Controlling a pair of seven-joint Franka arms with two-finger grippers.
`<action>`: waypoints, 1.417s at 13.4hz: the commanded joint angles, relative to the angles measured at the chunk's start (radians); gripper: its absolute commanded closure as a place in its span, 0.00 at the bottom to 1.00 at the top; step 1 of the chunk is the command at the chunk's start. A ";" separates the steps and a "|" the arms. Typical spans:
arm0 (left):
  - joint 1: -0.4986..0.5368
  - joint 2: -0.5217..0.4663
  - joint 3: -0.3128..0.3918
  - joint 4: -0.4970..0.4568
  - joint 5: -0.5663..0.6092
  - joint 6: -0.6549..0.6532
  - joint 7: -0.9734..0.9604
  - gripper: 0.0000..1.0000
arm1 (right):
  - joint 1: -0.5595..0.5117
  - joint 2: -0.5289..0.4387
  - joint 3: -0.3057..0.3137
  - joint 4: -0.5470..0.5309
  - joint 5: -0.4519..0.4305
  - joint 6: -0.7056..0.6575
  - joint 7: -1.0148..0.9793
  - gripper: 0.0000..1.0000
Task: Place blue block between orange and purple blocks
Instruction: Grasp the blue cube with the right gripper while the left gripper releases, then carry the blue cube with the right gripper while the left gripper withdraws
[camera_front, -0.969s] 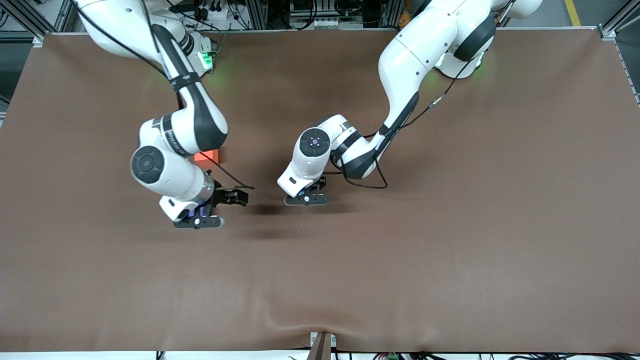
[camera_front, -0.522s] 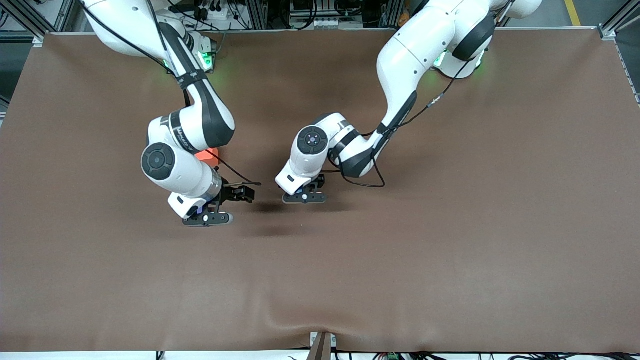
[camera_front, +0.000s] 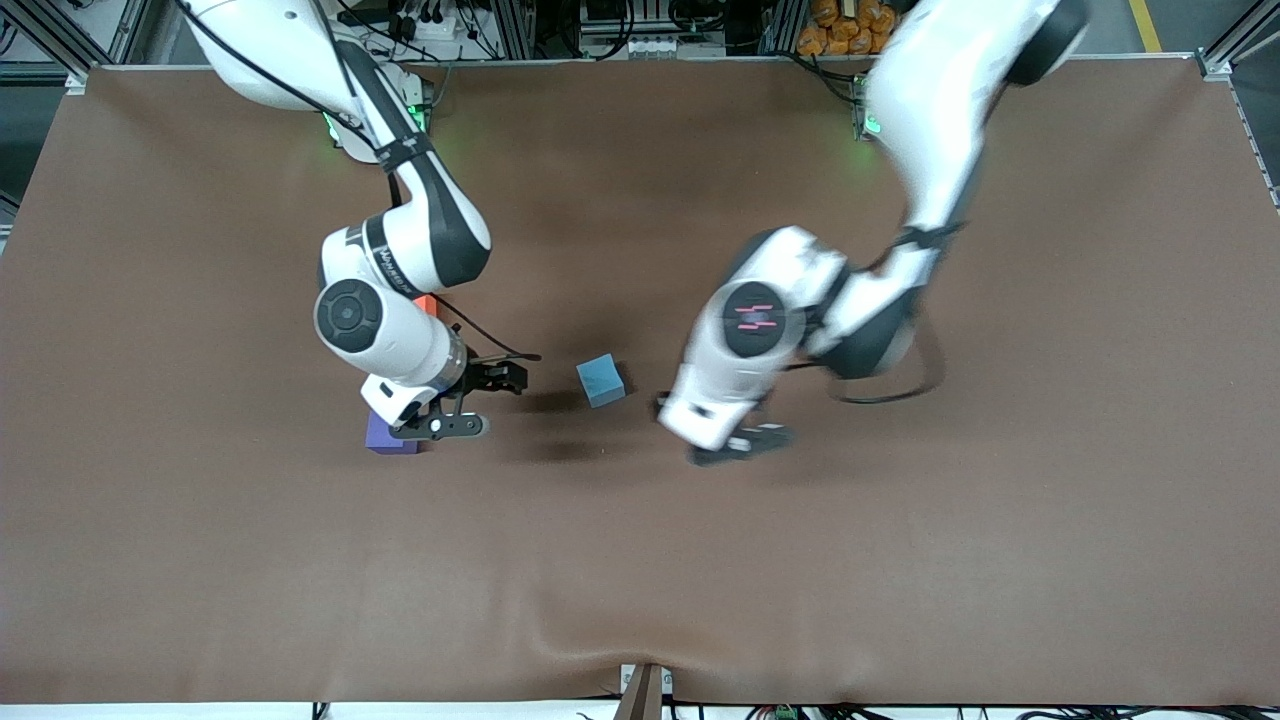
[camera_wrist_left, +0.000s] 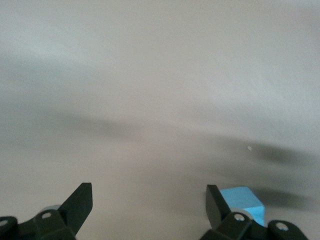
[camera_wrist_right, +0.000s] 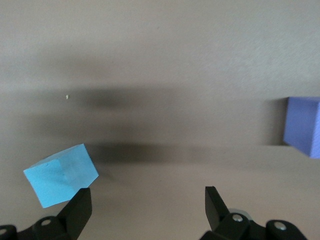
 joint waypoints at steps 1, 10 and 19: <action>0.120 -0.116 -0.012 -0.048 0.016 -0.093 0.091 0.00 | 0.069 0.020 -0.007 -0.007 -0.015 0.029 0.042 0.00; 0.417 -0.302 -0.010 -0.087 0.061 -0.217 0.483 0.00 | 0.224 0.176 -0.006 0.114 -0.214 0.178 -0.040 0.00; 0.561 -0.475 -0.020 -0.245 0.050 -0.217 0.705 0.00 | 0.252 0.230 -0.006 0.114 -0.208 0.241 -0.001 0.00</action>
